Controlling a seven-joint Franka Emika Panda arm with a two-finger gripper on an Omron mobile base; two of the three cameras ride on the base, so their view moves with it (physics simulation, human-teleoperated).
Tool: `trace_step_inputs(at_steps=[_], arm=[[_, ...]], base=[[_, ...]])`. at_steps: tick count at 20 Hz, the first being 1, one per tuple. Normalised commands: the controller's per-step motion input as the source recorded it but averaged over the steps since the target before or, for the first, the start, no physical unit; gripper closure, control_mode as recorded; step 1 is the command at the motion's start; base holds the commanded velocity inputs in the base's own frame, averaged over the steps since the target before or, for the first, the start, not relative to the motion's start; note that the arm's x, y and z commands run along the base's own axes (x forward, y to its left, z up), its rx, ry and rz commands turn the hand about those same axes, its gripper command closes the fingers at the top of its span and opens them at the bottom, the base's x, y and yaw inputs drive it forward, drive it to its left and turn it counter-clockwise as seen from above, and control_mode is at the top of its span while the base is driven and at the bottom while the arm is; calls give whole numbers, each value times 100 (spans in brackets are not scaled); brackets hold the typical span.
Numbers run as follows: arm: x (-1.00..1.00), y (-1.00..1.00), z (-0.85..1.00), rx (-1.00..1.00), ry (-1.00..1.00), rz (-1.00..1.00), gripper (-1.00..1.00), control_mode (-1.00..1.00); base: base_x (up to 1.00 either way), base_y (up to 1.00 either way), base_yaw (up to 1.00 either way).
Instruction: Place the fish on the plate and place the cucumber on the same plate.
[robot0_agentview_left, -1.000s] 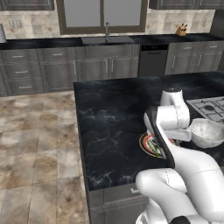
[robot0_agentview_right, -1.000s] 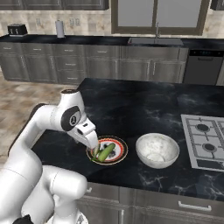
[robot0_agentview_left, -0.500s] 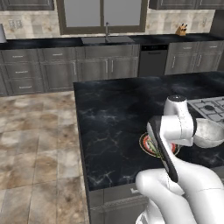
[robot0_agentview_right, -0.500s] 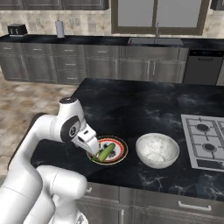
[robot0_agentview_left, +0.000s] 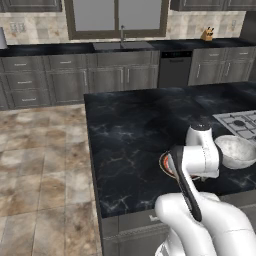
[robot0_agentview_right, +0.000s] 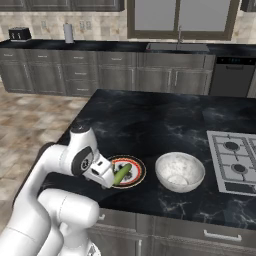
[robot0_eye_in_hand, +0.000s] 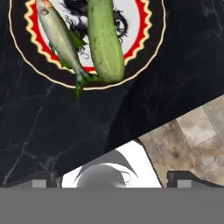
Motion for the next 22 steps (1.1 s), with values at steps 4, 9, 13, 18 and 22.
trace_step_inputs(at_steps=[4,9,13,18,22], arm=[[-29,20,-1,0,-2,8,-100,-100],[-25,55,41,-12,-3,12,-100,-100],[-20,89,17,-9,0,12,-100,-100],[-3,98,0,-13,0,4,-100,-100],[-15,24,-4,-3,-4,4,-100,-100]], base=[[0,0,0],[0,0,0],[0,0,0],[0,0,0],[0,0,0]])
